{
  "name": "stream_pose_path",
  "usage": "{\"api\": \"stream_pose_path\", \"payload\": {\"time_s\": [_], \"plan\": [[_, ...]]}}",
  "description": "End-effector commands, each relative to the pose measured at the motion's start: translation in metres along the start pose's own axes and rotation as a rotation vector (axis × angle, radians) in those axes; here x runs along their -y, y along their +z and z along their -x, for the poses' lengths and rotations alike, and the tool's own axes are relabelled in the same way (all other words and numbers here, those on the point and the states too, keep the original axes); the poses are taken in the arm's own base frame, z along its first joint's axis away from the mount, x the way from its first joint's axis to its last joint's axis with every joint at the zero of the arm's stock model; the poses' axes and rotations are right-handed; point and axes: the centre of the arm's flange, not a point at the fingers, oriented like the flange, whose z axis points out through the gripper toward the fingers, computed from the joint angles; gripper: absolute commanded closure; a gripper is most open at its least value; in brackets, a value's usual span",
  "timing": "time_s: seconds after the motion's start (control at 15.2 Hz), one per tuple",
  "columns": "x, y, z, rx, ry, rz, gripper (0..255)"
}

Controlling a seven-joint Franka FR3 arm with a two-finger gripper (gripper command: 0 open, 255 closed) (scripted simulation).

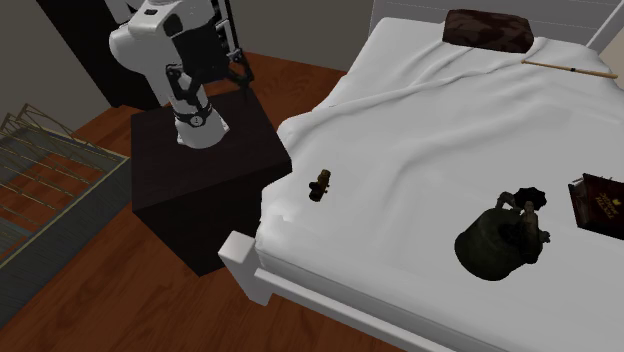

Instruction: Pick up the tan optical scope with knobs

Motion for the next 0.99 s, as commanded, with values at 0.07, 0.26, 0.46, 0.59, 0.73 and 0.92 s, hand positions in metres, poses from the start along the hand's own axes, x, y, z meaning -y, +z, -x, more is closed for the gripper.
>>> {"api": "stream_pose_path", "payload": {"time_s": [0.07,0.26,0.46,0.59,0.73,0.92], "plan": [[0.020,0.035,0.003,0.002,0.021,-0.016,0],[0.038,0.069,0.001,0.006,0.040,-0.032,0],[0.058,0.102,-0.001,0.010,0.058,-0.047,0],[0.071,0.124,-0.002,0.013,0.071,-0.058,0],[0.084,0.146,-0.003,0.015,0.084,-0.068,0],[0.105,0.178,-0.006,0.019,0.103,-0.084,0]]}}
